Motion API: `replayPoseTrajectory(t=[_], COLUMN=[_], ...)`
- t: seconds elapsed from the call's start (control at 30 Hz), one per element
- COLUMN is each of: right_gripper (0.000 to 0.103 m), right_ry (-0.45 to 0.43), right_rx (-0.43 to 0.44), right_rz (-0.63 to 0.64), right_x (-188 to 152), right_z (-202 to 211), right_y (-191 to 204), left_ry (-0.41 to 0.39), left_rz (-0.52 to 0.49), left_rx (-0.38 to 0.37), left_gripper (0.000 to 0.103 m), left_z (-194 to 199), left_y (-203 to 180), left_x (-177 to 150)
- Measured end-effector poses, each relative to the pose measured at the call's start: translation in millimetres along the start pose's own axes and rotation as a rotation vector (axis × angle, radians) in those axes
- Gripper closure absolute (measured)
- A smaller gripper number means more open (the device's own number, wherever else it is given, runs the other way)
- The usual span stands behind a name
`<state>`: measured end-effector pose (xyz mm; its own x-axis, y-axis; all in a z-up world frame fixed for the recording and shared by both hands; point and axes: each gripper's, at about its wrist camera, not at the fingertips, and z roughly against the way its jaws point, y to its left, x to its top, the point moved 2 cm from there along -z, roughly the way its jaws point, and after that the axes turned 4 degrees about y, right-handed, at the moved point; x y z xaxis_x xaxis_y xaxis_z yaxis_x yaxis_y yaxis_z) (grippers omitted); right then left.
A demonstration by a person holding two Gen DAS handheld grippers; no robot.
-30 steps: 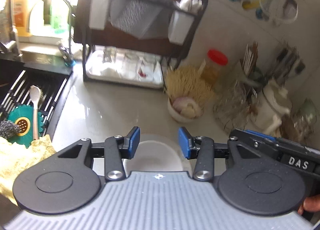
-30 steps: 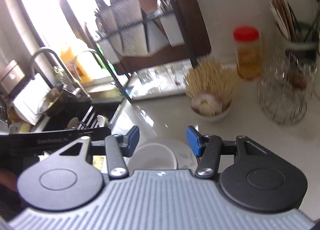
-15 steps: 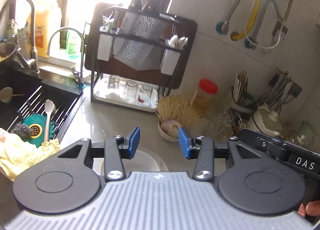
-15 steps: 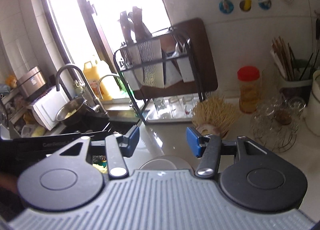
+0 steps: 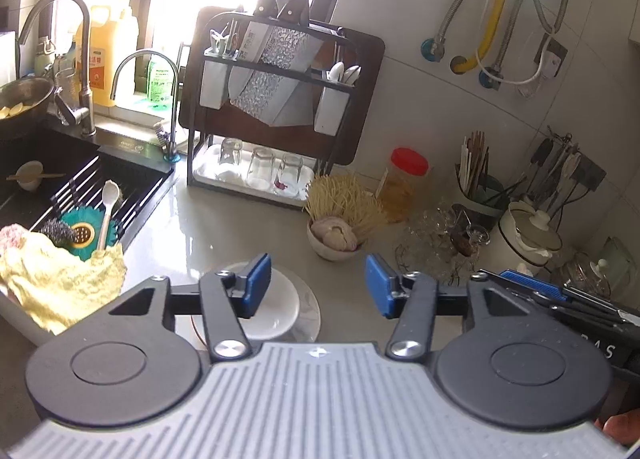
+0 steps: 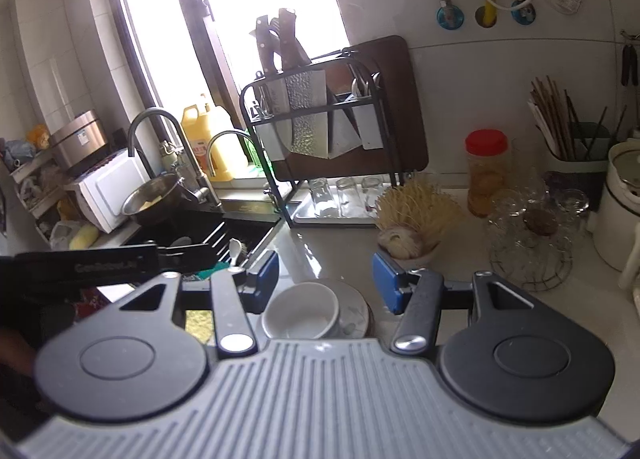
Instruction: Organize plates and bowls
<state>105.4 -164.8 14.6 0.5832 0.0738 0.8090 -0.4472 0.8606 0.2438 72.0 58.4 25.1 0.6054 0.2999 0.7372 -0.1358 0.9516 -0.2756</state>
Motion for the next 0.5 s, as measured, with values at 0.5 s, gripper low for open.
replayPoseTrajectory(t=[0.5], right_gripper=[0.018], right_ry=[-0.03], right_rx=[-0.048], right_rz=[-0.005], right_x=[-32], right_z=[49], right_y=[-18], left_ry=[0.011], left_rz=[0.005], left_rx=[0.037], left_gripper=[0.007], left_z=[38], left_y=[-28], left_x=[-49])
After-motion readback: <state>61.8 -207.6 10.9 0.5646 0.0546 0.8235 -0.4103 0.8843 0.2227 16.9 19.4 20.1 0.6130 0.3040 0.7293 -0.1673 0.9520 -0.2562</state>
